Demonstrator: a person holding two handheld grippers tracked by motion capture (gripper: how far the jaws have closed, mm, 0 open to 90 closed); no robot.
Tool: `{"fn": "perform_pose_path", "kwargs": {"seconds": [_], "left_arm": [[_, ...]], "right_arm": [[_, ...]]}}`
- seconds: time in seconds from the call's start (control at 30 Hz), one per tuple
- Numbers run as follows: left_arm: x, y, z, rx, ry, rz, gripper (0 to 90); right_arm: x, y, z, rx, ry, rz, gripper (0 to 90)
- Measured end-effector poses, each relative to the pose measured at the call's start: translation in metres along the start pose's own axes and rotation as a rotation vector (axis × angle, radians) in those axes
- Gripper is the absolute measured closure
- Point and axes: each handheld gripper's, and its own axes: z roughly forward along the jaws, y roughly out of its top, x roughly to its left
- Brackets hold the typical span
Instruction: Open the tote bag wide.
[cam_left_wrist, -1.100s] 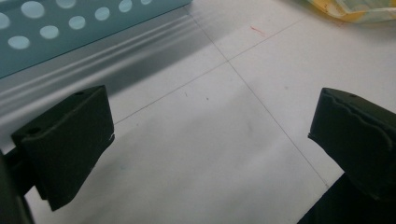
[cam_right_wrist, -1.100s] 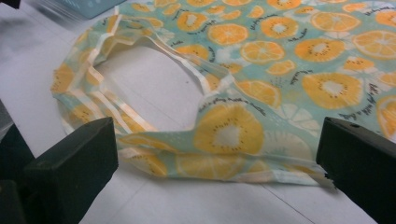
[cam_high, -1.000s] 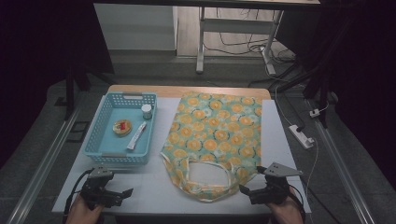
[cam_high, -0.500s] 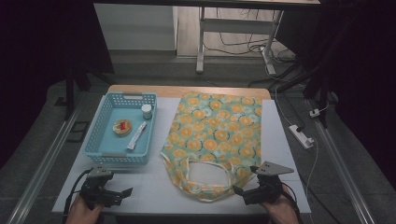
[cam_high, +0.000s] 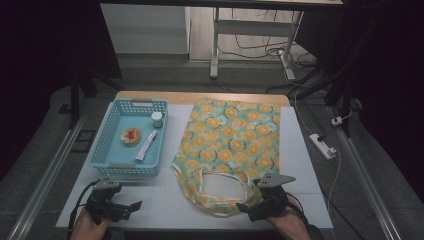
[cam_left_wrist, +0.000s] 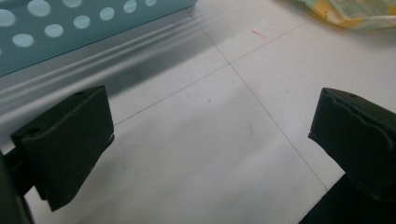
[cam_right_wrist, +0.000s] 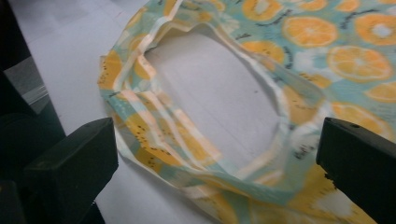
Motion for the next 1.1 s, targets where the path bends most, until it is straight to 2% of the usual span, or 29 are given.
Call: {"fn": "perform_pose_path", "kwargs": {"seconds": [0.27, 0.37, 0.5, 0.67, 0.7, 0.73, 0.77, 0.9, 0.97, 1.0, 1.03, 1.07, 1.1], "left_arm": [[0.0, 0.0, 0.0, 0.004, 0.0, 0.001, 0.0], [0.0, 0.0, 0.0, 0.005, -0.001, 0.0, 0.0], [0.0, 0.0, 0.0, 0.006, 0.0, -0.001, 0.0], [0.001, 0.001, 0.001, 0.01, -0.006, -0.005, 0.0], [0.001, 0.001, 0.001, 0.01, -0.006, -0.007, 0.0], [0.001, 0.001, 0.001, 0.01, -0.007, -0.008, 0.0], [0.001, 0.001, 0.001, 0.01, -0.008, -0.01, 0.0], [0.001, 0.002, 0.002, 0.013, -0.005, -0.008, 0.0], [0.001, 0.002, 0.002, 0.013, -0.005, -0.007, 0.0], [0.001, 0.001, 0.002, 0.012, -0.006, -0.008, 0.0], [0.001, 0.001, 0.002, 0.012, -0.006, -0.009, 0.0], [0.001, 0.001, 0.001, 0.012, -0.007, -0.01, 0.0], [0.001, 0.001, 0.001, 0.012, -0.007, -0.01, 0.0]], "right_arm": [[0.009, 0.008, 0.016, 0.045, 0.045, -0.043, 0.0], [0.015, 0.011, 0.027, 0.083, 0.074, -0.071, 0.0], [0.02, 0.011, 0.037, 0.123, 0.082, -0.095, 0.0], [0.023, 0.012, 0.042, 0.143, 0.09, -0.12, 2.1], [0.024, 0.012, 0.044, 0.152, 0.1, -0.131, 8.5], [0.024, 0.012, 0.044, 0.152, 0.1, -0.131, 8.5], [0.024, 0.012, 0.045, 0.156, 0.106, -0.14, 13.4], [0.024, 0.014, 0.046, 0.171, 0.141, -0.14, 36.8], [0.024, 0.015, 0.045, 0.18, 0.155, -0.148, 50.9], [0.024, 0.016, 0.044, 0.184, 0.165, -0.166, 63.5], [0.024, 0.016, 0.044, 0.184, 0.165, -0.166, 63.5], [0.025, 0.018, 0.043, 0.176, 0.168, -0.17, 70.1], [0.024, 0.02, 0.041, 0.162, 0.178, -0.173, 81.9]]}}
